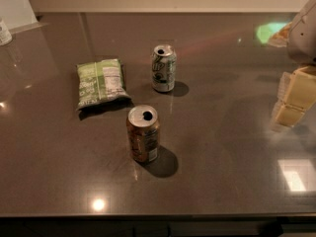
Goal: Pick orange can
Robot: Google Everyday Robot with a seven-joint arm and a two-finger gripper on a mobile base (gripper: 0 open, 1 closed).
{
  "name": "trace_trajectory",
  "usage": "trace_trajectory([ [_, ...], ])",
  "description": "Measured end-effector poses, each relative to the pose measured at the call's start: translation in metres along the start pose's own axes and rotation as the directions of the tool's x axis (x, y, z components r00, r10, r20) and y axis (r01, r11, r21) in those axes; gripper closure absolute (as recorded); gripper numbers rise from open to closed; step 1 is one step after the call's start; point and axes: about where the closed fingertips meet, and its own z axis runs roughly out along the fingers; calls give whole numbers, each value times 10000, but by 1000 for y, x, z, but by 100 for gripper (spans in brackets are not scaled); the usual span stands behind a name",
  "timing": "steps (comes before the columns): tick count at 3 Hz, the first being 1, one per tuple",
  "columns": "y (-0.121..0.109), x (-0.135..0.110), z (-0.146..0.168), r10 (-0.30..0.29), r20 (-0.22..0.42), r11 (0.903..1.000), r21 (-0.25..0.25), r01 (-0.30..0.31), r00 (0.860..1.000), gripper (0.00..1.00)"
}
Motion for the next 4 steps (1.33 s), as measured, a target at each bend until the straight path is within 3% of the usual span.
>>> trace_trajectory([
  [1,0,0,0,0,0,10000,0,0,10000,0],
  [2,2,-9,1,-110,422,9997,-207,118,9990,0],
  [3,11,-32,13,-430,1328,9963,-679,524,9902,0],
  [4,25,-67,31,-877,2492,9855,-1192,1205,9645,0],
])
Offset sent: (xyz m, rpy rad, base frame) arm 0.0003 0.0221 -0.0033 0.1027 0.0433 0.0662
